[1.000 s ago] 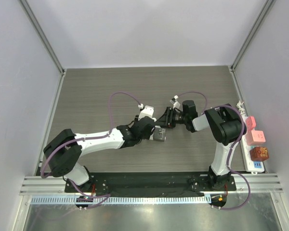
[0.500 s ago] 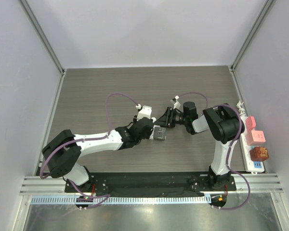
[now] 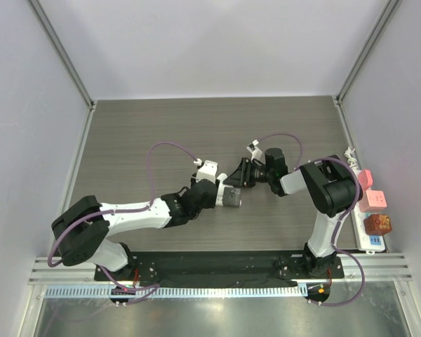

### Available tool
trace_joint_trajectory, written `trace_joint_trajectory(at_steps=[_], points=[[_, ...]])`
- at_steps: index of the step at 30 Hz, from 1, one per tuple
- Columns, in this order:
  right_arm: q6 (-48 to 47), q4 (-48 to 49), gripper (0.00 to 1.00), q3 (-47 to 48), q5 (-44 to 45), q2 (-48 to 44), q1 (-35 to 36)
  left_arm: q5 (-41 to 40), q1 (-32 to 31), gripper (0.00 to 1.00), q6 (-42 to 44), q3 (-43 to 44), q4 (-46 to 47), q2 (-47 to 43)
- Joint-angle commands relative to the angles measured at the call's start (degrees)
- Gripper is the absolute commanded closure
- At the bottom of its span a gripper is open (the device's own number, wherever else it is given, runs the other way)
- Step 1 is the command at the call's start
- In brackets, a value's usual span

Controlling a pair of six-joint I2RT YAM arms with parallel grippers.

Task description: Pull the plug off the socket

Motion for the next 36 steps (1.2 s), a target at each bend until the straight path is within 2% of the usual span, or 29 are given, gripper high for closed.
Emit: trace_joint_trajectory(at_steps=[1,7,13,15,18,22,26,27,31,33,36], points=[[-10.34,-9.5,0.99,-0.6,14.4,-2.95,-0.79,-4.52,-1.75,1.0,4.82,0.35,10.12,-4.32],[-11.13,-10.75,0.99,0.1,19.43,-3.05,-0.7,-2.69,-1.66,1.0,-2.11,-1.24,11.81,-6.34],[-10.25,-9.69,0.99,0.81,18.82,-1.72,-0.61,-2.07,-1.66,1.0,-7.04,9.21,-5.13,-5.29],[-10.25,-9.6,0.99,0.28,18.91,-2.77,-0.7,-1.8,-1.66,1.0,-7.57,11.06,-7.0,-5.72],[-10.52,-9.69,0.99,-0.51,19.08,-3.83,-0.61,-3.29,-1.66,1.0,-9.23,11.07,-9.73,-7.74],[-10.52,-10.13,0.99,-1.39,19.43,-5.15,-0.79,-8.91,-0.79,1.0,-15.03,11.33,-21.99,-10.81],[-10.34,-10.66,0.99,-1.39,19.17,-5.33,-0.79,-1.39,4.21,1.0,-22.4,9.67,-30.29,-15.21],[-10.26,-10.66,0.99,-1.3,18.91,-5.15,-0.79,5.69,7.44,1.0,-23.29,9.14,-31.34,-16.09],[-9.9,-11.27,0.99,-0.51,18.3,-4.19,-0.79,20.68,15.29,1.0,-24.89,6.85,-38.62,-21.27],[-9.38,-11.27,0.99,-0.25,17.68,-4.01,-0.79,22.19,17.31,1.0,-23.14,6.85,-41.88,-24.0],[-8.59,-10.57,0.99,-0.51,16.36,-4.1,-0.7,18.78,18.63,1.0,-21.81,7.55,-48.22,-26.28]])
